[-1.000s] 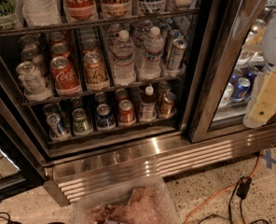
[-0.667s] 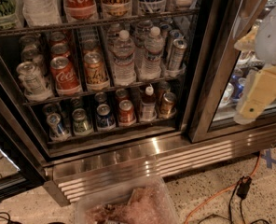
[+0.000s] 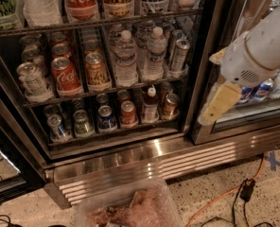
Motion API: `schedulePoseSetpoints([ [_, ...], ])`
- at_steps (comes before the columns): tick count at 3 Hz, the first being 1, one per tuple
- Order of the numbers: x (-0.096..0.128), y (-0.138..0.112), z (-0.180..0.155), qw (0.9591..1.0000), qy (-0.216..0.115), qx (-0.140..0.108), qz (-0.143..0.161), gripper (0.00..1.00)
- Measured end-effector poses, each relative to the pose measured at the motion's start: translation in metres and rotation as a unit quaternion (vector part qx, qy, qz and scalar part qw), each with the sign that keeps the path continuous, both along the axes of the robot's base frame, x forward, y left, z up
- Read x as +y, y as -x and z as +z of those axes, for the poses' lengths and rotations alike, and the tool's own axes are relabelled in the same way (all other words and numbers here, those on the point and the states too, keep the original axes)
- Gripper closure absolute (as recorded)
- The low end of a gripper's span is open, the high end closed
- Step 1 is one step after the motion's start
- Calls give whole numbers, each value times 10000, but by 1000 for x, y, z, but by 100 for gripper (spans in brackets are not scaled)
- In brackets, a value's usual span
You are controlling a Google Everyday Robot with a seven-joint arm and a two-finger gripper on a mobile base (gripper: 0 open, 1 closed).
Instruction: Pick water bottle from middle shelf of fridge
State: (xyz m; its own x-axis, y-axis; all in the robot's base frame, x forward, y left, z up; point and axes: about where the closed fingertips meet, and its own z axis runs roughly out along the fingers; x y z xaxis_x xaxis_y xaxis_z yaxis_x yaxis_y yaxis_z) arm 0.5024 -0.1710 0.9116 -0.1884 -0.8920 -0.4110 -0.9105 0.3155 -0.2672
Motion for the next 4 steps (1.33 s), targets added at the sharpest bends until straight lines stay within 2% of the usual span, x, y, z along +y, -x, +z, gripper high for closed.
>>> schedulePoseSetpoints([
  [1, 23, -30, -27, 9986, -468, -154, -218, 0],
  [2, 25, -38, -23, 9978, -515, -317, -261, 0],
  [3, 25, -38, -23, 9978, -516, -317, -260, 0],
  [4, 44, -52, -23, 9939, -974, -443, -259, 0],
])
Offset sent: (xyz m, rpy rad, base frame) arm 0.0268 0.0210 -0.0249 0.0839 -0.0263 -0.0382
